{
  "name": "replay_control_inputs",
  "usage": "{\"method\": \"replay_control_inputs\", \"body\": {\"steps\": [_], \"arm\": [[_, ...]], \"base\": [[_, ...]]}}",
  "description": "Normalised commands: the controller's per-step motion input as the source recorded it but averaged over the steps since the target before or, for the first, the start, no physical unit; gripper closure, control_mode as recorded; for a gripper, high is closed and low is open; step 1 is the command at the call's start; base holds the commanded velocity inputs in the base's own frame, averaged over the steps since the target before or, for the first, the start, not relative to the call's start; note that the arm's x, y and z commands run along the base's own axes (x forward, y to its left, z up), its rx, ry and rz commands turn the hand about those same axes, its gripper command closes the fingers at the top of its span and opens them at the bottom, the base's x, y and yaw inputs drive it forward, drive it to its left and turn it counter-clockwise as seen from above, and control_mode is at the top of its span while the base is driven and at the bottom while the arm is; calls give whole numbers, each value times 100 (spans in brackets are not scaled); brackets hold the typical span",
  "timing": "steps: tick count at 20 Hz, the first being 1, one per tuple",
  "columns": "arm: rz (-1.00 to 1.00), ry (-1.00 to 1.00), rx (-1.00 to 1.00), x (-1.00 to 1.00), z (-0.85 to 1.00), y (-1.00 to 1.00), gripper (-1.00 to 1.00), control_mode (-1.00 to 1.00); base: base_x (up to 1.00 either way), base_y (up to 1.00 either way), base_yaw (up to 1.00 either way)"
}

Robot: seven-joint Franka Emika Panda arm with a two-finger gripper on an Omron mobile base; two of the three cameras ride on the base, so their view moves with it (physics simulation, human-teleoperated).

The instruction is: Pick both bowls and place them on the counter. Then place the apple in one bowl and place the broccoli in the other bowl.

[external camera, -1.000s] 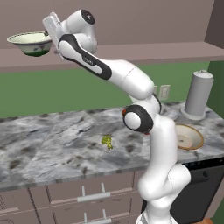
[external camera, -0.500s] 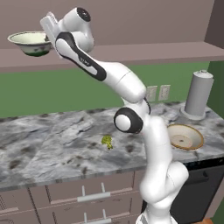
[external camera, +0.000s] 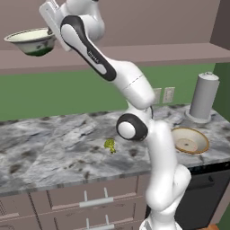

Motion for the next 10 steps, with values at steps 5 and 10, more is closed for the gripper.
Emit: {"method": "replay_control_inputs", "body": {"steps": [5, 10], "arm": [[0, -25, 14, -100, -38, -18, 100, -100], [0, -23, 17, -100, -86, -15, 100, -100]], "base": [[0, 0, 0], [0, 0, 0]]}}
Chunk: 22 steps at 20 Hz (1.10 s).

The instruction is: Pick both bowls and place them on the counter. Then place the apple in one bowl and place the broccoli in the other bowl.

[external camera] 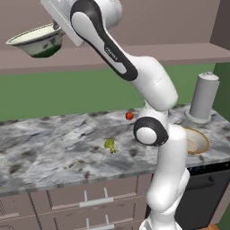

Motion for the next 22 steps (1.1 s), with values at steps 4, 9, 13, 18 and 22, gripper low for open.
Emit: {"method": "replay_control_inputs", "body": {"steps": [4, 9, 13, 18, 22], "arm": [[0, -30, 21, -100, -100, -7, 100, -100], [0, -27, 23, -100, -100, -6, 100, -100], [0, -25, 23, -100, -100, -9, 100, -100], [0, -17, 29, -44, -92, -17, 100, -100], [5, 0, 22, 13, -61, -9, 100, -100]], "base": [[0, 0, 0], [0, 0, 0], [0, 0, 0], [0, 0, 0], [0, 0, 0]]}}
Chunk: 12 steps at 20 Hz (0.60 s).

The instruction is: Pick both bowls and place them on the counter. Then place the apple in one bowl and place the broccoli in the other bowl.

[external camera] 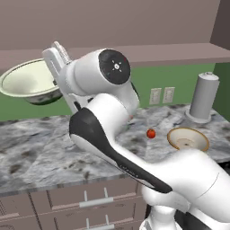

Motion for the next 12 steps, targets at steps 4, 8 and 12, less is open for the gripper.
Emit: {"method": "replay_control_inputs", "body": {"steps": [4, 8, 12], "arm": [[10, 0, 5, 17, -66, -2, 100, -100], [10, 0, 0, 26, -71, -1, 100, -100], [5, 2, 0, 28, -64, -9, 100, -100]], "base": [[0, 0, 0], [0, 0, 0], [0, 0, 0]]}}
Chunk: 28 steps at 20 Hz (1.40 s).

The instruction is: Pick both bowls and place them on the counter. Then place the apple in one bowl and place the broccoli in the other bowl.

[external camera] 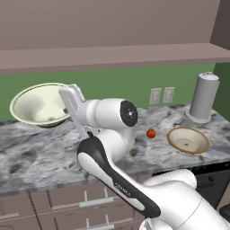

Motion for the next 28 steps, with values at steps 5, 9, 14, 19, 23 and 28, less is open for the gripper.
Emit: {"method": "replay_control_inputs", "body": {"steps": [5, 9, 14, 19, 23, 28], "arm": [[6, 13, -7, 34, -72, -9, 100, -100], [11, 26, -13, 42, -75, -5, 100, -100], [16, 15, -4, 46, -75, -22, 100, -100], [18, 2, 0, 40, -79, -31, 100, -100], [19, -1, 0, 32, -67, -22, 100, -100], [13, -1, 0, 37, -39, -12, 100, -100]], "base": [[0, 0, 0], [0, 0, 0], [0, 0, 0], [0, 0, 0], [0, 0, 0], [0, 0, 0]]}}
